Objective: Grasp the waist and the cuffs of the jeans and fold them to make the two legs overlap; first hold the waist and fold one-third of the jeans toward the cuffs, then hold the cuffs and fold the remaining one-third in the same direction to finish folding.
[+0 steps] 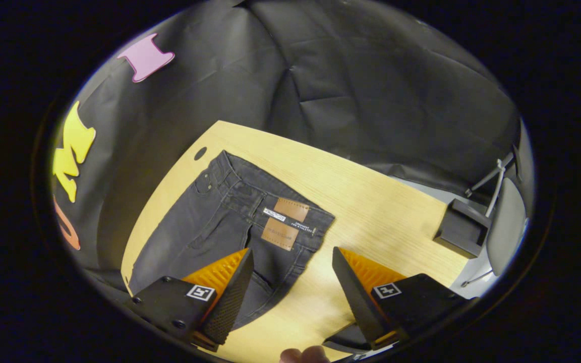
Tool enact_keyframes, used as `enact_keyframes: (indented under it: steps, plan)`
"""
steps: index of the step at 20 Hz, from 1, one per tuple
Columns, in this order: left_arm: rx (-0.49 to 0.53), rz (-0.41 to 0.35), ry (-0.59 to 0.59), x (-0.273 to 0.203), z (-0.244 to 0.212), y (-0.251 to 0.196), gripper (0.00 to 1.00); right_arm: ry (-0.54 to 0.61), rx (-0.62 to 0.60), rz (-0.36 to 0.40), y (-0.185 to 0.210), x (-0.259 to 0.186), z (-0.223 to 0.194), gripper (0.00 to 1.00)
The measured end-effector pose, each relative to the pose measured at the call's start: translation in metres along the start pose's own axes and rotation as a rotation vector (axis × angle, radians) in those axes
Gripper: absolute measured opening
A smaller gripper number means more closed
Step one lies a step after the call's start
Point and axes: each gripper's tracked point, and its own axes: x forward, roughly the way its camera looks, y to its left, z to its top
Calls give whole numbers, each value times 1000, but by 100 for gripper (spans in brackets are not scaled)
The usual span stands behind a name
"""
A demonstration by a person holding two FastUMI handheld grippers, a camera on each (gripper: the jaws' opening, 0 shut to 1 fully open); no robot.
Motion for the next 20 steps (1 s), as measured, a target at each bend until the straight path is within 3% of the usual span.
enact_keyframes:
  steps: [3,4,6,12,14,15,16,17,18,19,20]
  plan:
    - [27,7,-19,7,5,-6,97,14,-4,-16,2,7,-6,93]
    - [38,10,-21,9,5,-8,97,4,-13,-20,4,8,-5,98]
    - [58,11,-26,14,5,-13,97,-4,-23,-23,9,13,-4,98]
    - [69,-75,-8,32,0,-42,96,-26,-34,-59,15,20,0,99]
    - [55,-85,4,39,-3,-47,92,-37,-45,-106,15,23,0,98]
    - [49,-90,8,42,-5,-48,83,-39,-60,-144,12,24,0,98]
    - [40,-106,12,43,-5,-53,78,-45,-81,-170,12,25,0,92]
    - [36,-113,14,45,-4,-55,71,-52,-104,-215,7,26,1,93]
    - [36,-113,22,49,-8,-55,69,-64,-122,-250,4,26,0,81]
    - [32,-113,27,51,-10,-55,72,-65,-135,-281,2,25,-2,80]
    - [33,-109,31,54,-11,-56,66,-65,-149,-300,4,26,1,72]
